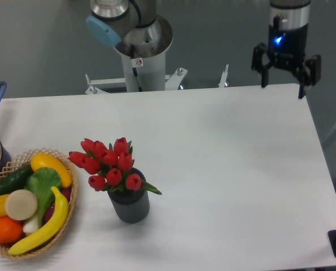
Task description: Insert the flowers into the vase
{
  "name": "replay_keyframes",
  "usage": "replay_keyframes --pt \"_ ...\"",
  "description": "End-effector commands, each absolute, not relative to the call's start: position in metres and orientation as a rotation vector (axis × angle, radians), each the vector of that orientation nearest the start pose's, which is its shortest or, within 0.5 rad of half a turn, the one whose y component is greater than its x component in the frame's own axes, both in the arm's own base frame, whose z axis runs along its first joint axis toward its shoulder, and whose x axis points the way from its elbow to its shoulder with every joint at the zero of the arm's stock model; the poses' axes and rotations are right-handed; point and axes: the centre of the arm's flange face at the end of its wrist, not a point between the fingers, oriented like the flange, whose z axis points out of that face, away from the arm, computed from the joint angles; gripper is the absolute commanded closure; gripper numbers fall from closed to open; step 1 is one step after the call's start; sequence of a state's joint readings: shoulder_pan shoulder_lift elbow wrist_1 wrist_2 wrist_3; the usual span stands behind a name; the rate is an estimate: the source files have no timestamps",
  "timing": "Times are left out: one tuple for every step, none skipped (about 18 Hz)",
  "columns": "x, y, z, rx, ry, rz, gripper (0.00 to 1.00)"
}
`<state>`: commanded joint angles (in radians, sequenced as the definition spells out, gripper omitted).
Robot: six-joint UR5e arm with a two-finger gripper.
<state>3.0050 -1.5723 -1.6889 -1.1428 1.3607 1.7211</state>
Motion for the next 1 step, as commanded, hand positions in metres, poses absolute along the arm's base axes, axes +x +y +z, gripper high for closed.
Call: replay_keyframes --pt "-0.4894 0.2223 0.4792 -2.861 0.460 0.457 0.00"
